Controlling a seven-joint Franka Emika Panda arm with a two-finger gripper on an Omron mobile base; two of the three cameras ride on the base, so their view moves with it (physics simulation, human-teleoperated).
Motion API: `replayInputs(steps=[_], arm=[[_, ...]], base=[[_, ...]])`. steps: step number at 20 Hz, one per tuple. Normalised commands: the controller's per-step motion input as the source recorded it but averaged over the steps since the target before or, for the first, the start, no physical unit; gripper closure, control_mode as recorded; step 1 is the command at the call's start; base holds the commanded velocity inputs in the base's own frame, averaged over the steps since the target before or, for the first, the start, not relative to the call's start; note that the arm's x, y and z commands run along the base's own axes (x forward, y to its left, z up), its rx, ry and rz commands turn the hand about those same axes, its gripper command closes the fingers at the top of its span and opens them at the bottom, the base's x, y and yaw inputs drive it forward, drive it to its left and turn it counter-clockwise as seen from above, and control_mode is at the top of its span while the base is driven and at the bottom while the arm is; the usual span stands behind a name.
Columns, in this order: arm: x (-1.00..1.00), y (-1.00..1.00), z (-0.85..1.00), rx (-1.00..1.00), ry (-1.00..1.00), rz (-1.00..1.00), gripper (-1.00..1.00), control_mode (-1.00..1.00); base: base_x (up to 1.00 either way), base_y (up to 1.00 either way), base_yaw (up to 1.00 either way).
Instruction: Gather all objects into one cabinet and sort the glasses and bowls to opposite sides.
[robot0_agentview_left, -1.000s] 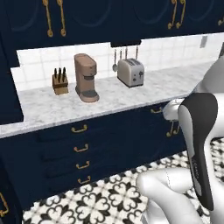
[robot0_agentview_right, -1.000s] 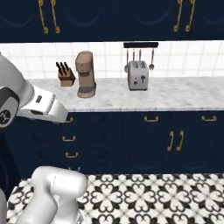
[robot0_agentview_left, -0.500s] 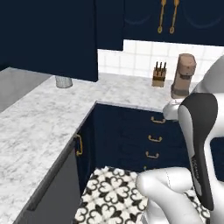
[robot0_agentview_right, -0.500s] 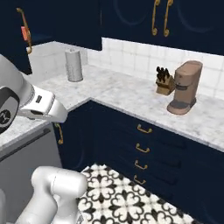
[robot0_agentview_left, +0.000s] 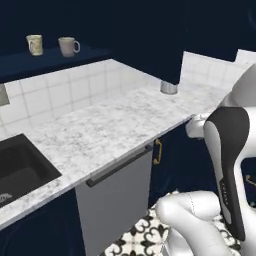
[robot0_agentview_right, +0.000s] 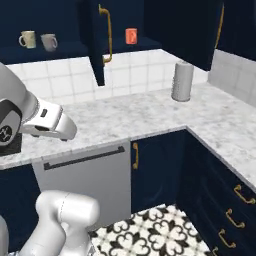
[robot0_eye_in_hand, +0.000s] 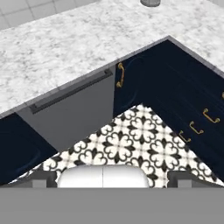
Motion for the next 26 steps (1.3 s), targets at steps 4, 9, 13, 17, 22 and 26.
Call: replayInputs(steps=[4,9,13,17,22,26], arm=[[0.0,0.0,0.0,0.0,0.0,0.0,-1.0,1.0],[0.0,0.0,0.0,0.0,0.0,0.0,-1.0,1.0],[0.0,0.0,0.0,0.0,0.0,0.0,-1.0,1.0],[0.0,0.0,0.0,0.0,0.0,0.0,-1.0,1.0],[0.0,0.0,0.0,0.0,0.0,0.0,-1.0,1.0],[0.0,0.0,0.0,0.0,0.0,0.0,-1.0,1.0]], base=[[0.1,-0.8,0.65],[0.19,-0.91,0.51],[0.16,-0.73,0.37],[0.28,-0.47,0.19],[0.48,-0.32,0.15],[0.56,-0.37,0.18]])
